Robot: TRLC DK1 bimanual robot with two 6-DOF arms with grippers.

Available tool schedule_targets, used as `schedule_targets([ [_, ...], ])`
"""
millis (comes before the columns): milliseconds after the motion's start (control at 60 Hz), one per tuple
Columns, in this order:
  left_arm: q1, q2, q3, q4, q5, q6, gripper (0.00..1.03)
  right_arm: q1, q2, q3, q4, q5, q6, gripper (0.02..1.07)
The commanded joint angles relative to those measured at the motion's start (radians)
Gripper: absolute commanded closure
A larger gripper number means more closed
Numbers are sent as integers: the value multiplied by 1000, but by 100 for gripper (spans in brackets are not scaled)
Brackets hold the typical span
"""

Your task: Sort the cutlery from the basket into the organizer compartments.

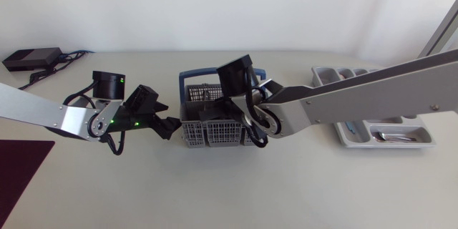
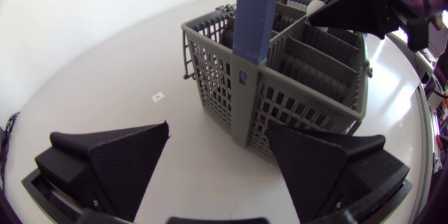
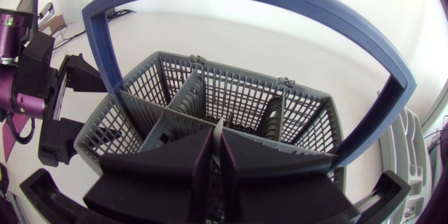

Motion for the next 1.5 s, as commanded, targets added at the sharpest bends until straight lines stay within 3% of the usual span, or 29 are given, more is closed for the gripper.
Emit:
schedule_targets([
  [0,-10,-22,7,9,-5,-19,6,-5,-9,-4,9,4,-14,101],
  [250,-10,-48,-1,1,-10,-21,6,29,-112,-74,18,-4,-29,101],
  [383,-10,-68,-12,1,-13,-19,6,26,-199,-168,84,-44,-49,101],
  [617,-18,-149,-28,-31,-13,-22,6,-4,-422,-281,178,-236,-50,101],
  [883,-16,-274,-30,-116,-16,-21,5,-27,-615,-274,112,-306,-54,101],
  [1133,-16,-366,-24,-186,-33,-21,5,-163,-793,-281,-63,-344,-93,101],
  [1483,-47,-401,-7,-245,-74,-19,5,-609,-889,-378,-233,-486,-245,101],
])
